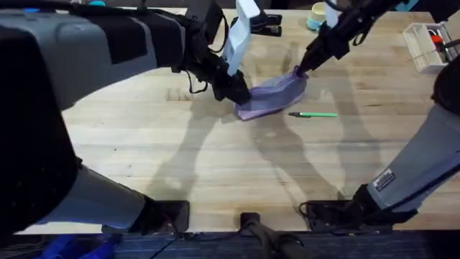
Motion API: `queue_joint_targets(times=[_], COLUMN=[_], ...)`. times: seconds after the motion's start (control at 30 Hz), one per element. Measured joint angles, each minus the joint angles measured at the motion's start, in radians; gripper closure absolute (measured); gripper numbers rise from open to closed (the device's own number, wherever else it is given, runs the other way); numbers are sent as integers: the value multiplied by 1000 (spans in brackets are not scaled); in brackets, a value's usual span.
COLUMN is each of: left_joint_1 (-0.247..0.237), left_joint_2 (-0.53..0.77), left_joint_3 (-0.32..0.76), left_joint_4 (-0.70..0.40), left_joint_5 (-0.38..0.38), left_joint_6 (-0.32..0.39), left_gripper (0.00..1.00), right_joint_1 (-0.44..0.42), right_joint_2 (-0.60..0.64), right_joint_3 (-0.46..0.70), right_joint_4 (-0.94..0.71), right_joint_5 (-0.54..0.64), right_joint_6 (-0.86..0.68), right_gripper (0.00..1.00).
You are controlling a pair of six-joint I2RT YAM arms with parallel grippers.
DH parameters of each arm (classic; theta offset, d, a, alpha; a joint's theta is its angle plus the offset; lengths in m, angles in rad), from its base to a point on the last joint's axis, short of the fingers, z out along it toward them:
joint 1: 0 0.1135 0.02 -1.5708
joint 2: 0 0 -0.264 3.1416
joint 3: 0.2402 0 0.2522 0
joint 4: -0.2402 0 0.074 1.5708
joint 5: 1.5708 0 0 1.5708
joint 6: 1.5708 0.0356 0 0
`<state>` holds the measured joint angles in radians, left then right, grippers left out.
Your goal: Unzip the bag, pick up the pens from the table one at a time and place them inside, then zip the bag closed.
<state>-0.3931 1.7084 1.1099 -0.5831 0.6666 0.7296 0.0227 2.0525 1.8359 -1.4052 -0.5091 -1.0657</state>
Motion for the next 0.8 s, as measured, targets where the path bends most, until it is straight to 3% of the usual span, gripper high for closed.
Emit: queue_joint_targets(times=[0.37,0.8], left_joint_1=[6,6], left_joint_2=[0,0], left_joint_3=[0,0], left_joint_4=[-17,-6], left_joint_5=[-9,-6], left_joint_6=[0,-3], left_gripper=[958,958], right_joint_1=[143,111], right_joint_2=[0,-86], right_joint_3=[2,86], right_joint_4=[75,66], right_joint_5=[79,37], right_joint_6=[96,199], right_gripper=[969,970])
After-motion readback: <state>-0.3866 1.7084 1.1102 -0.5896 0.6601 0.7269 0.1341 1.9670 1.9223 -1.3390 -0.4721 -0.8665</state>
